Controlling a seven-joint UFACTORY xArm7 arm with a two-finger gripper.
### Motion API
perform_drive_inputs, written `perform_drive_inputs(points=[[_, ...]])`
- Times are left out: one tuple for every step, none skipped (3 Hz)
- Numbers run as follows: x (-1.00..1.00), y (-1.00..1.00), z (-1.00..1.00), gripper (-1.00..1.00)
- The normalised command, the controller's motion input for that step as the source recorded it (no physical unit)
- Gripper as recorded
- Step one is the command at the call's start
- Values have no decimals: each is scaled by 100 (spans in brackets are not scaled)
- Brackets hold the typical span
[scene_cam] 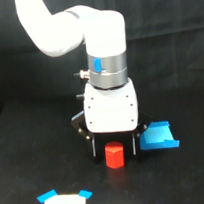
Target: Pick up the red object from the table
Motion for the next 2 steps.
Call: perform_drive_inputs(points=[[8, -17, -15, -93], [-30, 46, 74, -98]])
